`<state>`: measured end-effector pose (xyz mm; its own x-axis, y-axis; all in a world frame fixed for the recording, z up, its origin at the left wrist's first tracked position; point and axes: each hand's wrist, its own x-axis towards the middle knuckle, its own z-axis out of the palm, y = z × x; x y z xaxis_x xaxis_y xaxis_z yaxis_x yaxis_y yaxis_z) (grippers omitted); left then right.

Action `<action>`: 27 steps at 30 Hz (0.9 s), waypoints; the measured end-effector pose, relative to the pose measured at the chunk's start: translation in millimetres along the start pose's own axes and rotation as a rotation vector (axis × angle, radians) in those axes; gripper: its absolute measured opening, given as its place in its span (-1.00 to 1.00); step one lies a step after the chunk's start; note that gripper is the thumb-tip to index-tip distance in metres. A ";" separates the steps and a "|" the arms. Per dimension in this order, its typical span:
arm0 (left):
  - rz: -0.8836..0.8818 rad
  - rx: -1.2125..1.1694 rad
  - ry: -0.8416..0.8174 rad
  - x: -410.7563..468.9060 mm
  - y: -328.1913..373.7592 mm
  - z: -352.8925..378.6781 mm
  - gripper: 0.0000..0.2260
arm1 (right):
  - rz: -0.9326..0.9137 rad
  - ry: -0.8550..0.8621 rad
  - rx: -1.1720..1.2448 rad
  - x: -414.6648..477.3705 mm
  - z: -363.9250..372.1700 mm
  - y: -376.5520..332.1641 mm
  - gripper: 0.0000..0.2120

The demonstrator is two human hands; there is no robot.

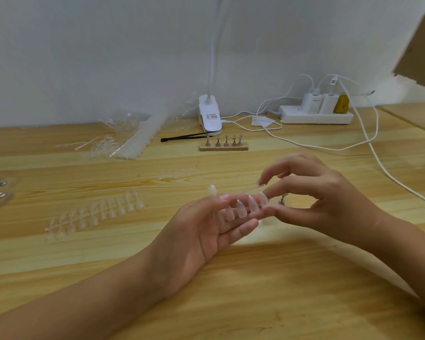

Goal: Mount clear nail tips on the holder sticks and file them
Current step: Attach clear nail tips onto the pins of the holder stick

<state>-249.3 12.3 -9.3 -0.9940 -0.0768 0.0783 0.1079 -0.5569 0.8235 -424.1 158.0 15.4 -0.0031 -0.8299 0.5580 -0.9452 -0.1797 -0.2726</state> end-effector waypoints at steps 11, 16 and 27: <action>-0.006 0.069 0.016 -1.9 -0.3 2.9 -0.72 | 0.245 0.068 0.278 0.3 -1.1 1.6 -0.85; -0.006 0.069 0.012 -2.5 0.1 3.6 -0.73 | 0.223 0.027 0.331 -1.4 3.0 4.6 -0.86; 0.011 0.111 0.025 -2.1 -0.6 3.7 -0.69 | 0.223 -0.060 0.366 -0.4 0.0 5.3 -0.75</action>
<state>-247.3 15.8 -7.8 -0.9918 -0.1034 0.0751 0.1146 -0.4607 0.8801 -429.1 157.5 13.8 -0.1649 -0.8969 0.4103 -0.7455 -0.1590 -0.6473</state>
